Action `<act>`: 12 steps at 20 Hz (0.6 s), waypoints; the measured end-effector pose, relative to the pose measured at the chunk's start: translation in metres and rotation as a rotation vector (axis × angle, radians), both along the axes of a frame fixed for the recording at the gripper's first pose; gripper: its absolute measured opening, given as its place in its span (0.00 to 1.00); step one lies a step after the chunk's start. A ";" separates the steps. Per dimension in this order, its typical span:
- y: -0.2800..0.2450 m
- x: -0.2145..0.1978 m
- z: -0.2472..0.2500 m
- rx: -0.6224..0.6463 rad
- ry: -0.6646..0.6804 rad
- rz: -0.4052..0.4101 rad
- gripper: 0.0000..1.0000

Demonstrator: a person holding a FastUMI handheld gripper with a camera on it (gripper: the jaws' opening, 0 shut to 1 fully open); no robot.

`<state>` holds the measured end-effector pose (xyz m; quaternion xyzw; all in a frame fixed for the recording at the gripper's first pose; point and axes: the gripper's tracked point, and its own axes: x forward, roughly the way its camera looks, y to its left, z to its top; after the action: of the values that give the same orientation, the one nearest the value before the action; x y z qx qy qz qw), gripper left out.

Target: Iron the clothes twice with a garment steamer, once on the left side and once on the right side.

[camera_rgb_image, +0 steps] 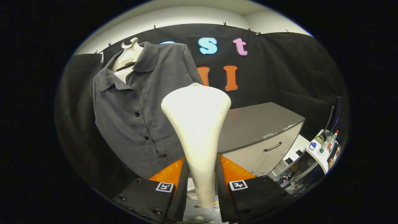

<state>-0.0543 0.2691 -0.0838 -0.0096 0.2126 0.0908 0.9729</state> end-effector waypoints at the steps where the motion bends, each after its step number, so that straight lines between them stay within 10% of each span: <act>1: 0.003 0.002 -0.001 -0.002 0.002 0.000 0.51; 12: 0.019 0.019 0.002 -0.003 -0.015 -0.015 0.51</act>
<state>-0.0358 0.2878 -0.0819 -0.0103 0.2054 0.0831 0.9751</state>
